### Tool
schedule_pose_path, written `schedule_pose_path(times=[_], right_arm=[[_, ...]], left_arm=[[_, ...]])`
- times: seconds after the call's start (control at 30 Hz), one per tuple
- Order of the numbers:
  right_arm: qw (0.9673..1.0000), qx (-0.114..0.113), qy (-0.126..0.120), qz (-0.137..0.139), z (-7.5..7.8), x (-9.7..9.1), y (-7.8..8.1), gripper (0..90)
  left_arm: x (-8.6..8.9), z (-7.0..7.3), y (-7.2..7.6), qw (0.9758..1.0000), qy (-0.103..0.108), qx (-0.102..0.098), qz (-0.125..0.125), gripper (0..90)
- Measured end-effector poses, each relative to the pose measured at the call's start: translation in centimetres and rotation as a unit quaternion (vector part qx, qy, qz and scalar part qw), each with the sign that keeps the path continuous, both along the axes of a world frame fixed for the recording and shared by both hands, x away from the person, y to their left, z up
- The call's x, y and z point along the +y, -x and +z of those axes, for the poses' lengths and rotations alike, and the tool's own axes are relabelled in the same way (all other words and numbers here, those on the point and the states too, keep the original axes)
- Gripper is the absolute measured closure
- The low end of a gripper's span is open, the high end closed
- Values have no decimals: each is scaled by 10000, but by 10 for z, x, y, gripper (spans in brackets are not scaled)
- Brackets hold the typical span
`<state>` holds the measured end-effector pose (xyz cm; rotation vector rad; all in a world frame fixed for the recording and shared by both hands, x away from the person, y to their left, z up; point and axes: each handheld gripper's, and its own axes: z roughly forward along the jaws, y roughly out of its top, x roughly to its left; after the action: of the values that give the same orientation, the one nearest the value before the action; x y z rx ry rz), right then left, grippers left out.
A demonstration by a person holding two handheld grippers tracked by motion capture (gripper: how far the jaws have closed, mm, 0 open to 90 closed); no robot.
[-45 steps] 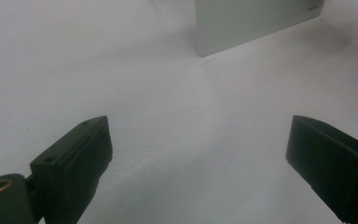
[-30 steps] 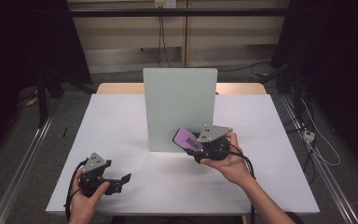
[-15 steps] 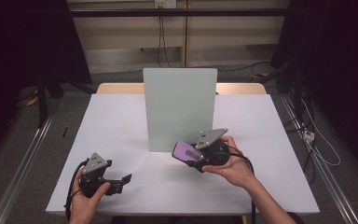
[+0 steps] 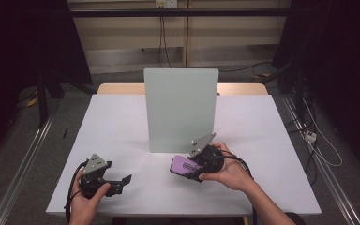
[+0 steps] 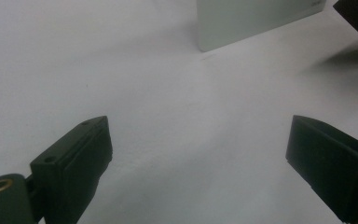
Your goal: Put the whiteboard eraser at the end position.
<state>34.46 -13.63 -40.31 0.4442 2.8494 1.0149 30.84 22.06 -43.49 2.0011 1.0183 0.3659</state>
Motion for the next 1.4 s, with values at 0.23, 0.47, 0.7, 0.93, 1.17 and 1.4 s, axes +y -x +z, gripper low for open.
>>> schedule_pose_path(times=[0.23, 0.47, 0.7, 0.93, 1.17, 1.4], right_arm=[[9996, 250, 89, 35, -6, 7, 0, 416], [9991, 367, 203, 48, -14, 14, -2, 416], [9990, 326, 312, 21, -20, 22, -1, 415], [9989, 277, 366, -23, -24, 25, 0, 414], [9990, 276, 341, -66, -27, 26, -1, 410], [9984, 377, 344, -232, -32, 24, -3, 289]], left_arm=[[-1, -1, -1, 10000, -11, 38, -11, 68], [2, 0, 2, 10000, 3, 0, -16, 67], [1, 0, 1, 10000, 19, 8, -45, 68], [2, 1, 2, 10000, 37, -2, -65, 67], [2, 1, 2, 10000, 69, -8, -58, 67], [2, 1, 2, 10000, 28, -10, -73, 68]])
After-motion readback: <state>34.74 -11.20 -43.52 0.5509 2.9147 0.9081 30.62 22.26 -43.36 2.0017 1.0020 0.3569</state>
